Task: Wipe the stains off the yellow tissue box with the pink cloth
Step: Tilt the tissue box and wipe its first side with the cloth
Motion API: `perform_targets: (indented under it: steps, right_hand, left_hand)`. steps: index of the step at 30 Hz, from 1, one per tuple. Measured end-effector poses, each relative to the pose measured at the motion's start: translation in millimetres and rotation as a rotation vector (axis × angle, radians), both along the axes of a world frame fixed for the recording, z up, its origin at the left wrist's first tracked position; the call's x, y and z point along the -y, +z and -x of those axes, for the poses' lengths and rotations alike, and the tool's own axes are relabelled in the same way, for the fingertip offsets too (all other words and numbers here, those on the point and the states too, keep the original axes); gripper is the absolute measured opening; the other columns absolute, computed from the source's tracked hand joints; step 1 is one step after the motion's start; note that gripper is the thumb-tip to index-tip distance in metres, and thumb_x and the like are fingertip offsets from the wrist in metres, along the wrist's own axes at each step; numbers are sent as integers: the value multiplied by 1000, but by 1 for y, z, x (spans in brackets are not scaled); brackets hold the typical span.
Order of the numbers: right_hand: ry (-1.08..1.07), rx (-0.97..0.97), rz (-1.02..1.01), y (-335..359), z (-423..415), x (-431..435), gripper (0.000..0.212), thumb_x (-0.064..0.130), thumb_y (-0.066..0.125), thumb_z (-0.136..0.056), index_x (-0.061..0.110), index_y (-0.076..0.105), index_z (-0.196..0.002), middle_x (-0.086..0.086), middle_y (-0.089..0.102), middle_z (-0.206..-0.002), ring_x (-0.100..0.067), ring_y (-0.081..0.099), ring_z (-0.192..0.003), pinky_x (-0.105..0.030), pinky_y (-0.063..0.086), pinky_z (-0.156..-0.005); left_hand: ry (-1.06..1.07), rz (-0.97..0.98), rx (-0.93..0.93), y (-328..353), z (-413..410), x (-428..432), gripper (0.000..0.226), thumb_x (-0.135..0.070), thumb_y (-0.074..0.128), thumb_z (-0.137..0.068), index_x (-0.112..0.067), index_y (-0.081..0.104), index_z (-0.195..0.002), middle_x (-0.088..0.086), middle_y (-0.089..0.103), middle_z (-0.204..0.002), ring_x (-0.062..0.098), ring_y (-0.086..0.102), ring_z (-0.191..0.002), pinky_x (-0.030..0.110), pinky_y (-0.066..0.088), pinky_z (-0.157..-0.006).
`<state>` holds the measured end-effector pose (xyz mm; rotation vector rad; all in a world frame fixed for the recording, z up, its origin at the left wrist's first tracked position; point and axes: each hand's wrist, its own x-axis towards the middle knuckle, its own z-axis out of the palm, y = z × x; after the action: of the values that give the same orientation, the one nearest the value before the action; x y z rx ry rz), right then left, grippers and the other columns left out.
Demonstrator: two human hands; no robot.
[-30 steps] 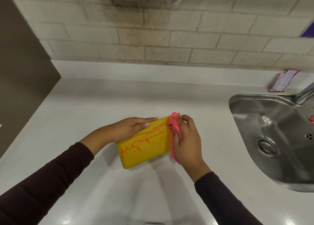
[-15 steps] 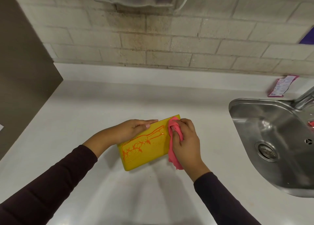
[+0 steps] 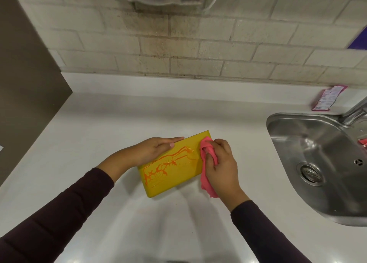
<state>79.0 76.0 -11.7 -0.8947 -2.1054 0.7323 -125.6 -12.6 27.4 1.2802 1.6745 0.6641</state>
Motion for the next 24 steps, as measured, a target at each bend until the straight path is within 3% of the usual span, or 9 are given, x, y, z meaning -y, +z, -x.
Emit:
perform_targets:
  steps: [3,7,9,11,14,19,24]
  right_hand:
    - [-27,-63,15,6,14,2,29,17,46,-89,14,62,-114,8,47,-109,18,45,-91,4,32,-78]
    - [81,-7,-49,9,26,16,32,17,48,-89,14,60,-118,-1,55,-117,3,47,-90,-3,35,-78]
    - [152,51,-101,6,23,23,33,16,49,-89,12,59,-120,-4,56,-121,-6,52,-93,-13,40,-77]
    - [210,76,-121,2,13,23,33,14,50,-89,12,59,-120,-4,55,-120,-7,52,-93,-14,39,-77]
    - [166,53,-55,-1,1,15,32,21,43,-91,15,59,-118,0,54,-119,2,48,-92,-10,39,-79]
    - [-25,-31,33,3,10,5,28,20,42,-90,10,59,-111,-4,55,-112,6,44,-88,5,31,-76]
    - [60,-56,-17,12,28,21,26,14,47,-89,11,62,-109,-3,57,-110,7,44,-86,4,30,-76]
  left_hand:
    - [-6,-8,-8,0,-2,0,31,-41,32,-97,-63,36,-118,-14,50,-131,5,54,-109,11,43,-82]
    - [-2,-36,-1,-1,-3,-1,32,-36,32,-98,-61,38,-118,-8,52,-134,13,53,-117,24,43,-97]
    - [-3,-46,12,-1,-3,0,32,-35,32,-99,-59,39,-119,-10,50,-135,12,51,-120,19,41,-96]
    - [-3,-40,11,-1,-3,1,32,-37,31,-98,-58,38,-121,-11,49,-136,11,50,-120,16,39,-93]
    - [-3,-25,-19,0,-4,2,32,-40,29,-98,-57,36,-124,-15,50,-130,7,52,-112,9,39,-85]
    - [25,-26,-4,6,-10,4,31,-35,29,-99,-59,37,-118,-33,49,-103,-22,50,-87,-6,37,-67]
    - [37,-31,41,6,-11,4,32,-32,32,-99,-61,43,-109,-28,54,-106,-14,56,-92,-3,41,-71]
